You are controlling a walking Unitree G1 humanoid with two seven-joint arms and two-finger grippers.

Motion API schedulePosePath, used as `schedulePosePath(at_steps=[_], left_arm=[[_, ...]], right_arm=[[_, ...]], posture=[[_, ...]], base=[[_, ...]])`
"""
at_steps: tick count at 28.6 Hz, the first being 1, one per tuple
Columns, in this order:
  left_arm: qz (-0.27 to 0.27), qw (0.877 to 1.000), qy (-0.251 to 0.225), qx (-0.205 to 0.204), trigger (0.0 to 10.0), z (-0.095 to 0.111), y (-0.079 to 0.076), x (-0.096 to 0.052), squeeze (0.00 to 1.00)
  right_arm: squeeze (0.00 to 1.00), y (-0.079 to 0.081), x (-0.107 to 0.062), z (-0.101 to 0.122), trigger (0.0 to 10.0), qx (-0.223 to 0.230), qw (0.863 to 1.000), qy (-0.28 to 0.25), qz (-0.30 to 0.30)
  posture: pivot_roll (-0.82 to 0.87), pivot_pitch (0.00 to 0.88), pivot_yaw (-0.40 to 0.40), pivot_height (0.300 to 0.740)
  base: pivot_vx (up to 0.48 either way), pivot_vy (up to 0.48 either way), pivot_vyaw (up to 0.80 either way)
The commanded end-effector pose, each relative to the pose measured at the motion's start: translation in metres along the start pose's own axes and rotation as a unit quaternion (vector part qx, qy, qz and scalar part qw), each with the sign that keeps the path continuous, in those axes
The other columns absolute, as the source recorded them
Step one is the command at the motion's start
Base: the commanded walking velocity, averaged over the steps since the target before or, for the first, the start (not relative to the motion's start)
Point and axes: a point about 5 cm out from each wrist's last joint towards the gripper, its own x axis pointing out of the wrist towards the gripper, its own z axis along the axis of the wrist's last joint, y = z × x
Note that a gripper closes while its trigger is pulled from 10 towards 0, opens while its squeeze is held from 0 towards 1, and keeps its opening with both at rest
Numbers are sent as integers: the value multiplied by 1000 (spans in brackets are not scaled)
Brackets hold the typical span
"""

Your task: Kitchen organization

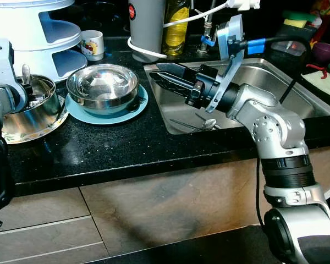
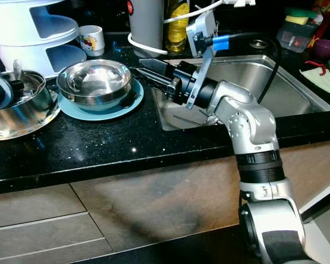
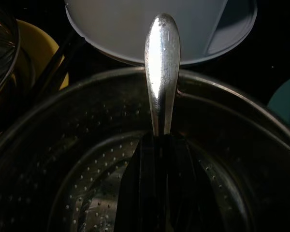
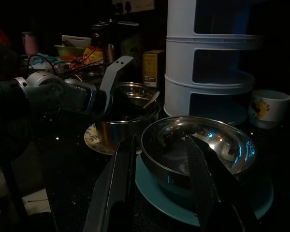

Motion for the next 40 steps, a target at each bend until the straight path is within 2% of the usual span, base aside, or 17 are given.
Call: schedulePosePath(at_steps=[1,5,9,12,13,15,16,18,19,20,23,24,25,26,31,36,40], left_arm=[[2,1000,-7,-8,0,3,2,-1,0],[-23,994,-103,-9,0,48,-13,-10,0],[-41,990,-135,-13,0,66,-21,-15,0],[-112,978,-177,-8,0,93,-50,-25,0],[-112,978,-177,-8,0,93,-50,-25,0],[-179,960,-214,-10,0,111,-75,-35,0],[-179,960,-214,-10,0,111,-75,-35,0],[-253,938,-236,-29,0,122,-96,-46,0],[-253,938,-236,-29,0,122,-96,-46,0],[-317,916,-241,-51,0,127,-110,-55,0],[-402,860,-314,-4,0,110,-155,-77,0],[-408,851,-331,11,0,102,-163,-82,0],[-408,851,-331,11,0,102,-163,-82,0],[-418,835,-357,26,0,86,-180,-94,0],[-433,826,-361,15,0,69,-188,-103,0],[-451,833,-312,68,0,19,-191,-106,0],[-457,839,-291,57,0,2,-188,-112,0]], right_arm=[[0,1,3,6,10000,-15,1000,1,9],[0,-5,3,11,10000,-21,1000,-15,-11],[0,-7,3,15,10000,-21,999,-27,-20],[0,-11,3,25,10000,-20,998,-54,-39],[0,-11,3,25,10000,-20,998,-54,-39],[0,-15,1,32,10000,-13,995,-82,-61],[0,-15,1,32,10000,-13,995,-82,-61],[0,-18,0,37,10000,-2,991,-109,-81],[0,-18,0,37,10000,-2,991,-109,-81],[0,-19,-1,39,10000,3,987,-127,-99],[0,-23,-6,35,10000,19,965,-178,-194],[0,-22,-7,33,10000,16,960,-182,-212],[0,-22,-7,33,10000,16,960,-182,-212],[0,-20,-9,24,10000,3,953,-181,-244],[0,-14,-12,14,10000,-7,947,-174,-271],[0,-2,-13,-5,10000,-9,943,-152,-297],[0,2,-12,-8,10000,-5,940,-151,-307]], posture=[[21,195,-14,740],[17,198,-11,740],[17,198,-11,740],[20,201,-17,740],[20,201,-17,740],[23,200,-19,740],[23,200,-19,740],[26,200,-18,740],[26,200,-18,740],[26,200,-18,740],[36,199,-19,740],[36,199,-19,740],[36,199,-19,740],[36,201,-15,740],[34,206,-9,740],[30,212,-5,740],[30,214,-5,740]], base=[[0,0,0],[0,0,0],[0,0,0],[0,0,0],[0,0,0],[0,0,0],[0,0,0],[0,0,0],[0,0,0],[0,0,0],[0,0,0],[0,0,0],[0,0,0],[0,0,0],[0,0,0],[0,0,0],[0,0,0]])
